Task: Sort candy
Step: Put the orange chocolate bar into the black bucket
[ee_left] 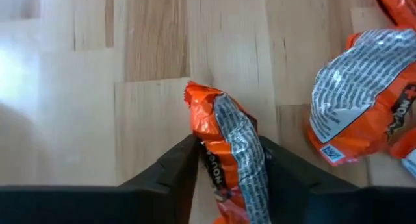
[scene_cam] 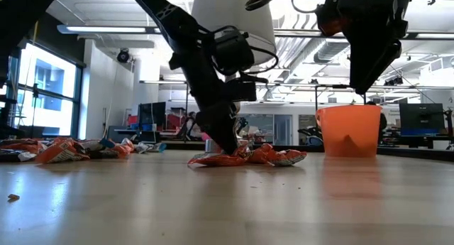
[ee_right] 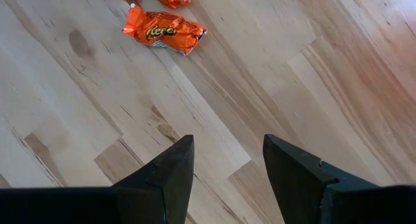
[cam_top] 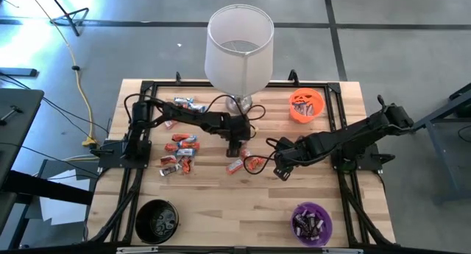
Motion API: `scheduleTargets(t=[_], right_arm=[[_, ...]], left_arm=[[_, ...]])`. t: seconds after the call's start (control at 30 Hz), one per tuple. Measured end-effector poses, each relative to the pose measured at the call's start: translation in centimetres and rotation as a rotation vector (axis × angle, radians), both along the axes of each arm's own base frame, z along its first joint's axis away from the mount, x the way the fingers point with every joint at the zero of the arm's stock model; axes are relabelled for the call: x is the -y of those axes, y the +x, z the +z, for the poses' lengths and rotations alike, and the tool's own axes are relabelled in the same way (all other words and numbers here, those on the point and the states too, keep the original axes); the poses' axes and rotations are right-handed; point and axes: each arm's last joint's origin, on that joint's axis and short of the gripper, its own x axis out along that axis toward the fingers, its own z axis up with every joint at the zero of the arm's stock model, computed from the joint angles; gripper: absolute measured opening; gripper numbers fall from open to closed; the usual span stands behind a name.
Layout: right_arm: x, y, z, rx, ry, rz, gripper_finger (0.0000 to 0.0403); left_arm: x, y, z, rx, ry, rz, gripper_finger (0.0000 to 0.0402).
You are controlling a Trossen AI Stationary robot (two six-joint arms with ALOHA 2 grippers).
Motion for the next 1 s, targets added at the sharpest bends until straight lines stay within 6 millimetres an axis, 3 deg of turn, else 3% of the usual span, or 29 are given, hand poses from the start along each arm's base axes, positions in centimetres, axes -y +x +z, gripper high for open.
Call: scheduleTargets(t=[0.27, 0.4, 0.57, 0.7, 0.83, 1.0], right_arm=[[0.1, 0.0, 0.0, 0.013, -0.041, -0.011, 0.0180], [0.1, 0.0, 0.0, 0.016, -0.038, -0.023, 0.0180], [0.1, 0.1, 0.0, 0.024, -0.031, -0.057, 0.0180], [0.1, 0.1, 0.1, 0.031, -0.037, -0.060, 0.0180], [0.2, 0.1, 0.1, 0.039, -0.056, -0.062, 0.0180], [0.2, 0.1, 0.0, 0.025, -0.073, -0.014, 0.0180]], left_arm=[[0.8, -0.5, 2.2, 0.028, -0.012, 0.029, 0.0020], [1.9, -1.4, 4.5, 0.021, 0.027, 0.059, 0.0021], [4.2, -3.4, 8.2, -0.034, 0.095, 0.089, 0.0064], [7.7, -5.9, 10.8, -0.104, 0.042, 0.091, 0.0074], [12.8, -8.5, 12.4, -0.170, 0.012, 0.066, 0.0073], [17.9, -10.3, 13.7, -0.049, 0.164, -0.014, 0.0069]])
